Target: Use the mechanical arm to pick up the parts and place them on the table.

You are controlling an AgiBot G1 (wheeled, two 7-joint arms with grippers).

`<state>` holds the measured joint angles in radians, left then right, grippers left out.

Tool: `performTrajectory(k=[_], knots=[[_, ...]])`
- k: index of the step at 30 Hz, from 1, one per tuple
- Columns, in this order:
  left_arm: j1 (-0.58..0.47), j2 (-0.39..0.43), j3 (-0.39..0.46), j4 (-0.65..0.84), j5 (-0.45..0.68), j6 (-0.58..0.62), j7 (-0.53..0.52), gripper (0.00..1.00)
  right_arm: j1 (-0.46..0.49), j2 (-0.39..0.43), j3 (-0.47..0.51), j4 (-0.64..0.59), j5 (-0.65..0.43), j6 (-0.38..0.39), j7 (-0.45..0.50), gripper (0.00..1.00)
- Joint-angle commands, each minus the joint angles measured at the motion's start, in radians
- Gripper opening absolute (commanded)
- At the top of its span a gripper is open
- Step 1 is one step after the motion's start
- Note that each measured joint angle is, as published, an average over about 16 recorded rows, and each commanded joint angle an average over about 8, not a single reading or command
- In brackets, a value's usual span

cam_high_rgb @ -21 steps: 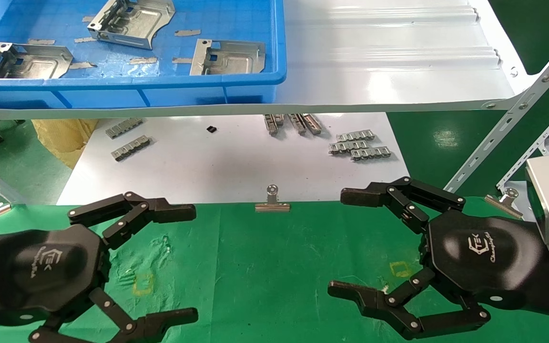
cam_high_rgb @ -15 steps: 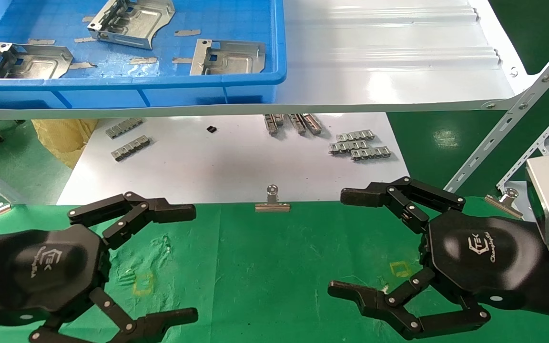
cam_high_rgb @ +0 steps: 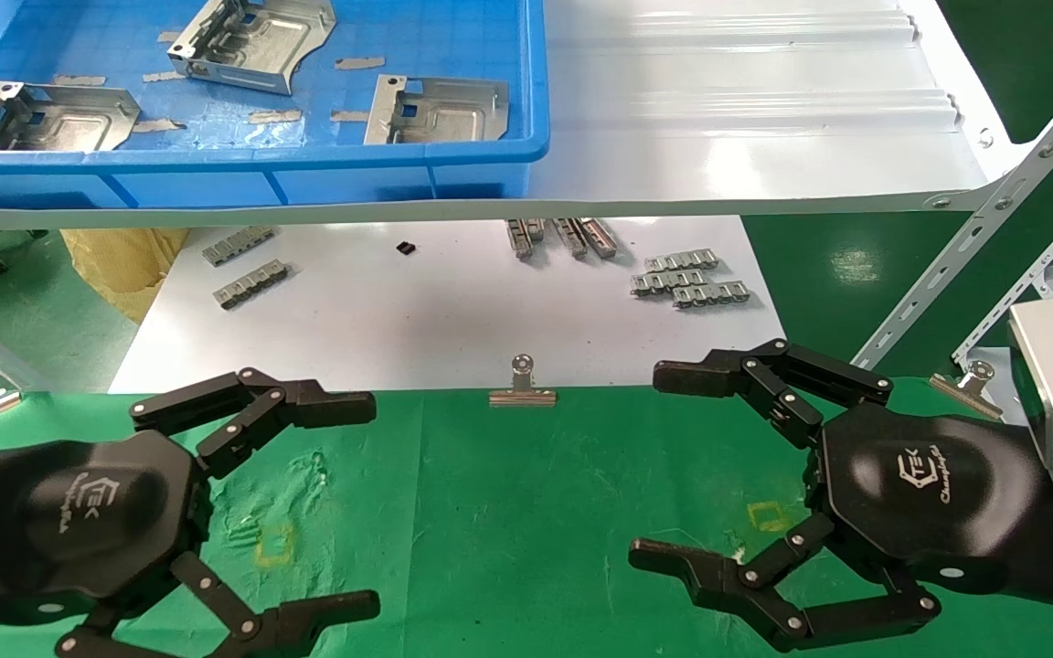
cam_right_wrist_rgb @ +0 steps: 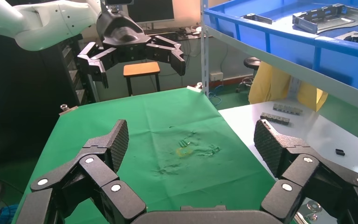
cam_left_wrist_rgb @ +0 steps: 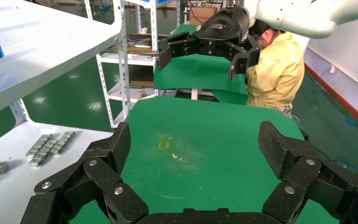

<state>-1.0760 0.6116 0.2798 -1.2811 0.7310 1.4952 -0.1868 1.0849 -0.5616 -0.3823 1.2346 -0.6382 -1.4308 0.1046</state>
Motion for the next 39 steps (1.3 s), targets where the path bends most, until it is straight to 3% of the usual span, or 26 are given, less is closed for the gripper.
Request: performTrajectory(k=[1,39], knots=[[0.0,0.0,0.0,0.0,0.0,0.0,0.0,1.0,0.0,0.0,0.0,0.0,0.0,0.0,0.0,0.0],[-0.008,0.001,-0.002,-0.003,-0.005,0.0,-0.004,1.0,0.0,0.0,0.0,0.0,0.0,0.0,0.0,0.0]])
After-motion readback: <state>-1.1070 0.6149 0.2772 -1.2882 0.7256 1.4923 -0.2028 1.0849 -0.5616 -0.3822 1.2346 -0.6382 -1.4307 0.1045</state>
